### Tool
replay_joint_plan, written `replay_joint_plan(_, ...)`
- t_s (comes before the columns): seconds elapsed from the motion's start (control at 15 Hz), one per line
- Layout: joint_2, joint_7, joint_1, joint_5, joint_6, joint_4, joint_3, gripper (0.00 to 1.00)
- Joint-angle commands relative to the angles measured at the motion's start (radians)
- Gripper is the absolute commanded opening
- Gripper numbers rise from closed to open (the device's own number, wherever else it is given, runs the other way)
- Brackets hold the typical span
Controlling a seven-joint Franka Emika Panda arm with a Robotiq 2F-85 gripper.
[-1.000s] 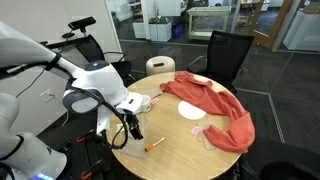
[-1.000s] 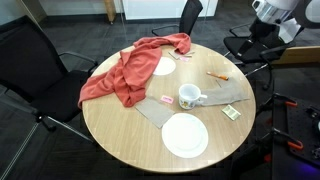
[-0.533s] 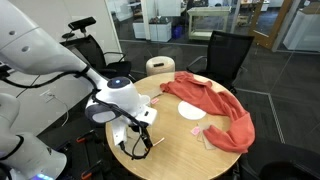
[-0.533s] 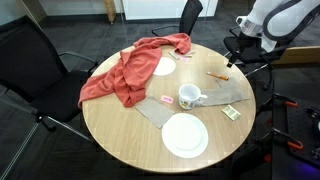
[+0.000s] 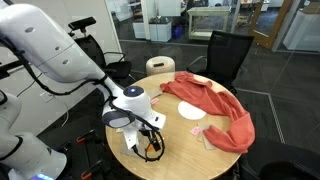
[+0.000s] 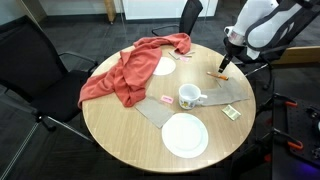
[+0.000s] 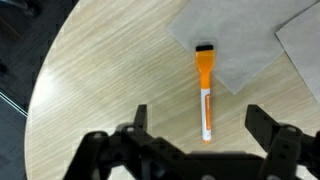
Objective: Put the orange thing in the mug
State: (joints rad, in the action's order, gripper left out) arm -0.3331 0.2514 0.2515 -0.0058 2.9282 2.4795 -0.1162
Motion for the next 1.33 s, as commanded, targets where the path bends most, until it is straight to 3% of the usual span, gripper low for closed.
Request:
replay_joint_plan(0.0,-0.068,0.025,0.047,0.02,0.046,-0.047,0.048,1.0)
replay_joint_plan(0.53,-0.135,-0.001,0.094,0.012,0.117,-0.105,0.114,1.0)
replay_joint_plan(1.2,-0.198,-0.024,0.067,0.0,0.08,-0.171,0.11,1.0)
replay_joint_plan(1.27,-0.206,-0.026,0.068,0.003,0.083,-0.176,0.113,0.75)
